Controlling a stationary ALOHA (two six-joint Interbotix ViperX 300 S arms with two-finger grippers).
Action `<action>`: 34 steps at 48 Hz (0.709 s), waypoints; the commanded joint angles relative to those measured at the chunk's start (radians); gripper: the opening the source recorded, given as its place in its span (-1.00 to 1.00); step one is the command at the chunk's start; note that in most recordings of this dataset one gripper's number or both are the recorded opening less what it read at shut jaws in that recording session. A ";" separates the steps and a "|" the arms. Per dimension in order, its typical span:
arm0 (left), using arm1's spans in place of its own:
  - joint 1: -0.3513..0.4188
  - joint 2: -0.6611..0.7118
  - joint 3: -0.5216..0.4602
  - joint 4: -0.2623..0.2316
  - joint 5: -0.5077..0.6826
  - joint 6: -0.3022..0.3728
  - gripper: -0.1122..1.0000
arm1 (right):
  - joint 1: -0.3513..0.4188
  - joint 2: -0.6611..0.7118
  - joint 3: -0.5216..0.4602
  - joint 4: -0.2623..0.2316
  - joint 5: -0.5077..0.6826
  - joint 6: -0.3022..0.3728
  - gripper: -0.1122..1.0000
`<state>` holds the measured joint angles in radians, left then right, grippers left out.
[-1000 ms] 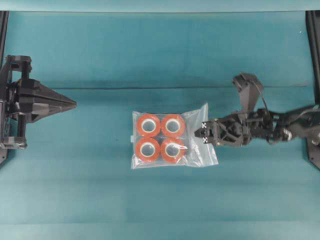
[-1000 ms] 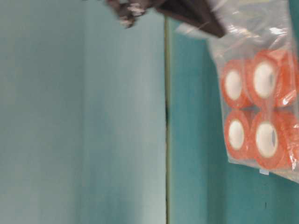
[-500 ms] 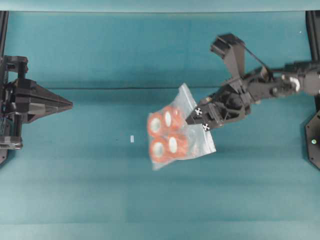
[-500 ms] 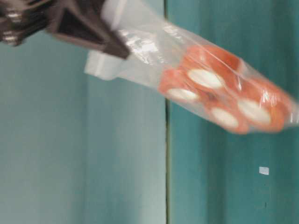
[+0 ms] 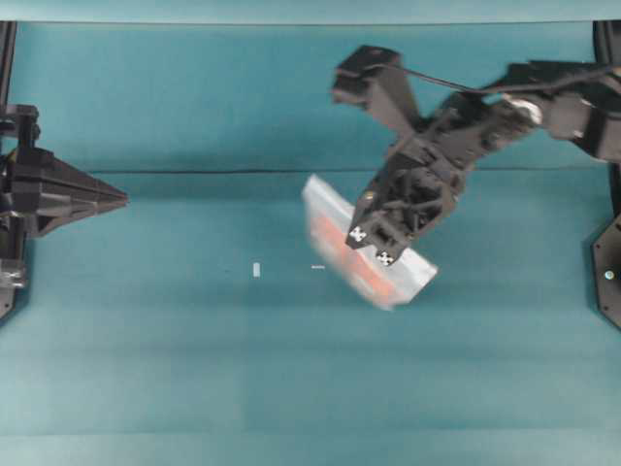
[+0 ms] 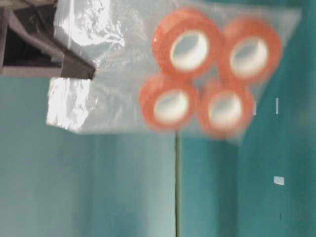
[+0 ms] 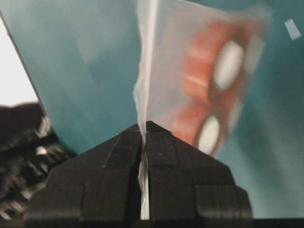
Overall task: Hand over the clear zip bag and make it stand upright.
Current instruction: 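Lift the bag and rotate it to hang vertically with the right gripper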
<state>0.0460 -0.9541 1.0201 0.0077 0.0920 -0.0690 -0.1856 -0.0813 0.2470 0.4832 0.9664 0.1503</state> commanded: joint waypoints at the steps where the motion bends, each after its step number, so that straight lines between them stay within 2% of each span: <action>1: 0.002 0.000 -0.020 0.002 -0.009 -0.003 -0.81 | 0.006 0.014 -0.072 -0.020 0.066 -0.058 -0.79; 7: 0.002 0.003 -0.018 0.000 -0.009 -0.003 -0.79 | 0.006 0.048 -0.106 -0.063 0.129 -0.152 -0.79; 12: 0.002 0.005 -0.018 0.002 -0.011 -0.005 -0.56 | 0.006 0.064 -0.123 -0.077 0.133 -0.190 -0.79; 21: 0.002 0.006 -0.012 0.000 -0.017 0.009 0.41 | 0.009 0.100 -0.167 -0.092 0.137 -0.207 -0.79; 26: 0.006 0.009 -0.006 0.000 -0.017 0.002 0.86 | 0.015 0.118 -0.193 -0.126 0.146 -0.222 -0.79; 34: 0.009 0.014 0.009 0.000 -0.020 -0.003 0.84 | 0.020 0.141 -0.216 -0.175 0.173 -0.281 -0.79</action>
<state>0.0522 -0.9449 1.0385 0.0077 0.0813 -0.0721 -0.1733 0.0629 0.0598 0.3237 1.1305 -0.0997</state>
